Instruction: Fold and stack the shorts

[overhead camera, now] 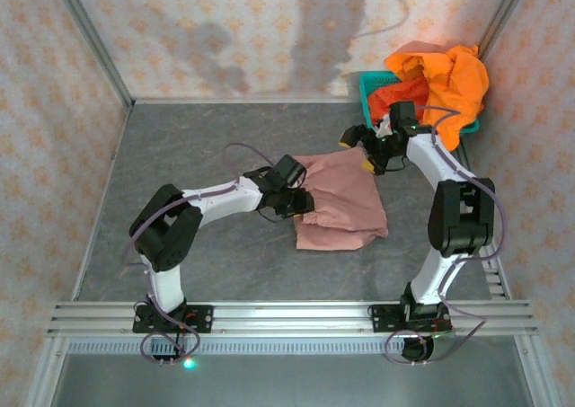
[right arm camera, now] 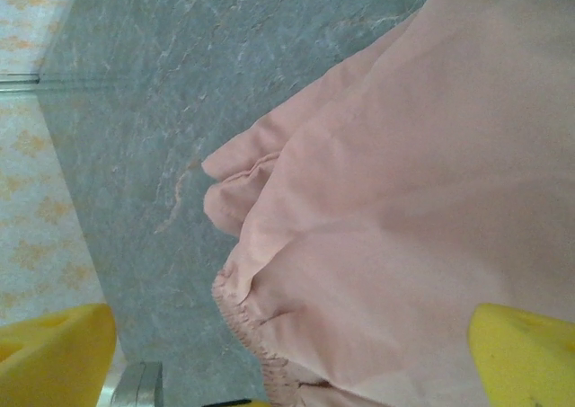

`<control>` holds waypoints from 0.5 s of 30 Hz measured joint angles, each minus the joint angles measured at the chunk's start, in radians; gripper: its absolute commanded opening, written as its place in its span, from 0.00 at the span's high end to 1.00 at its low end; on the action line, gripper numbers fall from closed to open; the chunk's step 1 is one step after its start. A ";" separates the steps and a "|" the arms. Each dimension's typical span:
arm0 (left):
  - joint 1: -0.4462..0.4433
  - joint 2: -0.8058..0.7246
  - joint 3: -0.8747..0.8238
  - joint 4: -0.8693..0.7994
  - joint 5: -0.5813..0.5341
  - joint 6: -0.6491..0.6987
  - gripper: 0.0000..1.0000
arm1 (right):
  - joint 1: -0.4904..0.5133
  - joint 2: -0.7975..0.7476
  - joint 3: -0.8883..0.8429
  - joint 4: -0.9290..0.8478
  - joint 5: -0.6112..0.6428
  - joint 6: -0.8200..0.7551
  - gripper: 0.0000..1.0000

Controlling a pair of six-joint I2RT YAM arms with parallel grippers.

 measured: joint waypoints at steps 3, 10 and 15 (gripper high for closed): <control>-0.003 0.013 0.003 0.003 0.001 -0.003 0.83 | 0.000 0.055 0.040 0.008 0.003 0.010 0.00; -0.007 0.014 0.005 0.001 0.008 -0.012 1.00 | 0.007 0.194 0.174 0.033 0.010 0.042 0.00; -0.007 -0.002 0.005 -0.022 0.013 -0.003 1.00 | 0.018 0.272 0.229 0.042 0.029 0.064 0.00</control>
